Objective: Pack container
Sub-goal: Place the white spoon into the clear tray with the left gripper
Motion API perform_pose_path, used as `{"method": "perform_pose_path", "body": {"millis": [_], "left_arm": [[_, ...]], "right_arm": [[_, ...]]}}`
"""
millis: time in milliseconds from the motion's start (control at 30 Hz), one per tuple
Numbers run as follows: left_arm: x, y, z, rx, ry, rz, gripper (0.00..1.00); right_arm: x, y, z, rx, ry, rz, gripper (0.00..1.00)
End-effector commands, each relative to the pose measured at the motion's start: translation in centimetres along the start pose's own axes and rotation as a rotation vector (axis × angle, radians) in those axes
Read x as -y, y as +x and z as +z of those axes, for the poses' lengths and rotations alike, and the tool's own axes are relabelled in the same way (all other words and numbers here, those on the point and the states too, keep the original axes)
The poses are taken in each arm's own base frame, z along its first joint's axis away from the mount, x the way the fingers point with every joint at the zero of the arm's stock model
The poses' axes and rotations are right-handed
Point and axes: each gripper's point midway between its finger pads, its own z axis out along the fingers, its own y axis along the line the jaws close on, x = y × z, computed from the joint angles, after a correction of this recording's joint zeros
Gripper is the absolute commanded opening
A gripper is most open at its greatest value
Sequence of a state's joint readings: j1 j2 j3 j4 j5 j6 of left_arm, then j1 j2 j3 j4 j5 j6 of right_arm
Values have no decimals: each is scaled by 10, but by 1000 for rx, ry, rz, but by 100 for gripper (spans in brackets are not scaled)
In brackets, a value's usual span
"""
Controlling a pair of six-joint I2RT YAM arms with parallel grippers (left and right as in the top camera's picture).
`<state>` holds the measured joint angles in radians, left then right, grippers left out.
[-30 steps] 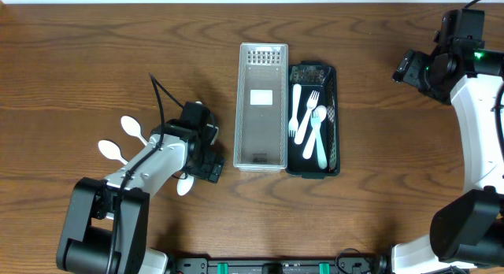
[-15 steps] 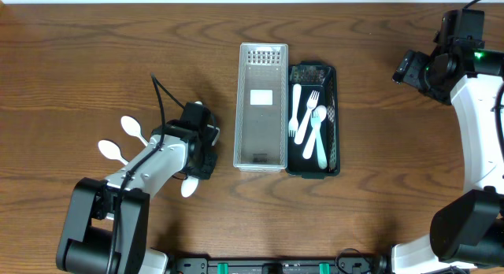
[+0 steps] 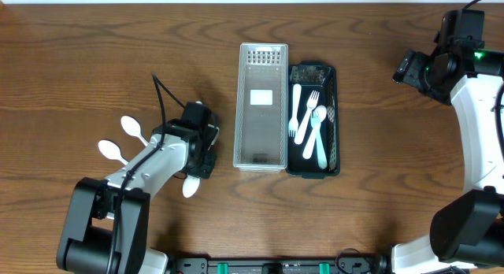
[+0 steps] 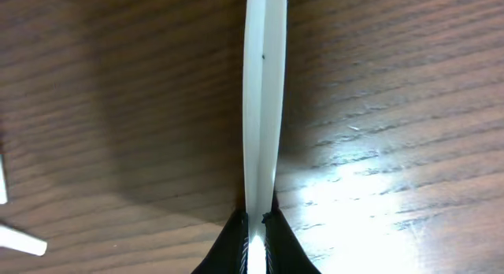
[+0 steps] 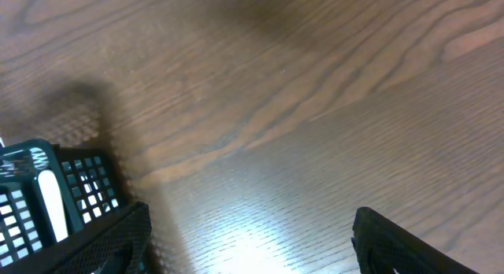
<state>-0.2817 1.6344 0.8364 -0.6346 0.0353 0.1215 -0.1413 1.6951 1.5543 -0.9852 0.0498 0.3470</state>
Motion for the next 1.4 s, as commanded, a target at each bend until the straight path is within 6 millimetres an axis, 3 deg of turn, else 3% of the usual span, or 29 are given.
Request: {"method": "perform_pose_path", "body": {"millis": [0,167,300,467,633,833,967,1100,1167,1200,1267,1367], "left_arm": [[-8,-25,-27,60,-35,-34,6],[-6,-62,-104,164,-29,-114,6],[16,-92,-161,289,1,-145,6],[63,-127,-192,446,98,-232,6],[99,-146,-179,470,142,-210,6],[105,-148,-113,311,90,-198,6],[106,-145,-84,241,66,-195,6],[105,-145,-81,235,63,-194,8],[105,-146,-85,244,66,-190,37],[105,-146,-87,251,66,-181,43],[105,-147,-94,269,70,-168,43],[105,-151,-116,319,80,-141,55]], "right_arm": [[4,2,2,-5,18,-13,85],[4,1,2,-4,18,-13,85],[4,1,2,-3,17,-13,85],[4,1,2,-1,16,-13,85],[4,1,2,-2,17,-13,85],[4,1,2,-4,17,-13,85],[4,1,2,-4,17,-13,85],[4,1,2,-4,17,-13,85],[4,1,2,-4,17,-13,85],[4,1,2,-4,17,-13,85],[4,1,2,-4,17,-13,85],[4,1,2,-4,18,-13,85]]}}
